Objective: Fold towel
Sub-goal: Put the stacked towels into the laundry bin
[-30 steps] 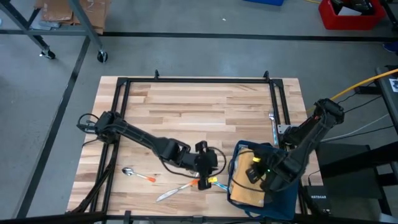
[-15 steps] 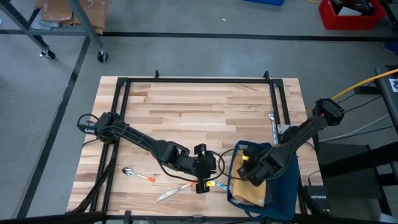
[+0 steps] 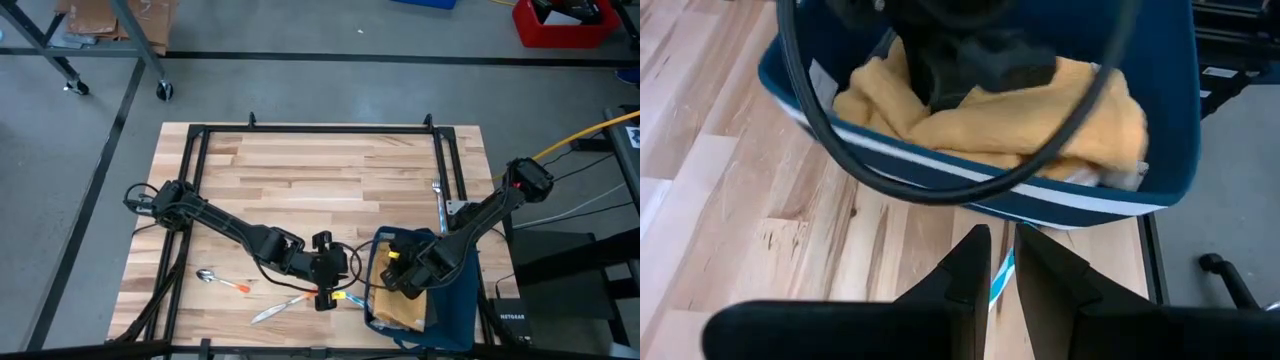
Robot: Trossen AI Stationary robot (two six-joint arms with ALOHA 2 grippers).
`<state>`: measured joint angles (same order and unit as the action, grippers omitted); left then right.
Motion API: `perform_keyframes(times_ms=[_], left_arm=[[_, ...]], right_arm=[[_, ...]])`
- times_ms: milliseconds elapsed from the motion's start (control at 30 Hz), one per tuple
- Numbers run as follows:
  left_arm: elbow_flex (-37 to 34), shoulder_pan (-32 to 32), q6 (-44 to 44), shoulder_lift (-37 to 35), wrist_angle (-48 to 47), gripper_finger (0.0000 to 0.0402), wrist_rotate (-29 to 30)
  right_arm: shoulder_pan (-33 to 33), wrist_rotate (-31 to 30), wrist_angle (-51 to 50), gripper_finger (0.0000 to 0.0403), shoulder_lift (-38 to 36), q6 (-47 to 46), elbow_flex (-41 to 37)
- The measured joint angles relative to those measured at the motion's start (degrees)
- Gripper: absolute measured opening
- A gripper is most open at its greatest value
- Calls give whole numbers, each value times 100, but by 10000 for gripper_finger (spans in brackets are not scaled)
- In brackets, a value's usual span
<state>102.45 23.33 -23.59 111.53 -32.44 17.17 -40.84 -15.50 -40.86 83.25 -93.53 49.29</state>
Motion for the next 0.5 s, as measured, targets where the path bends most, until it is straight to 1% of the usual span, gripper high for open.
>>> perform_keyframes(times_ms=[167,300,367,500], left_arm=[[0,0,0,0,2,43,2],[0,0,0,0,2,43,2],[0,0,0,0,2,43,2],[0,0,2,0,1,43,2]], right_arm=[[0,-305,-744,131,-28,302,849],[0,-339,-1034,131,-31,427,1433],[0,-249,-938,131,-38,447,1591],[-7,250,-561,131,-27,581,1657]])
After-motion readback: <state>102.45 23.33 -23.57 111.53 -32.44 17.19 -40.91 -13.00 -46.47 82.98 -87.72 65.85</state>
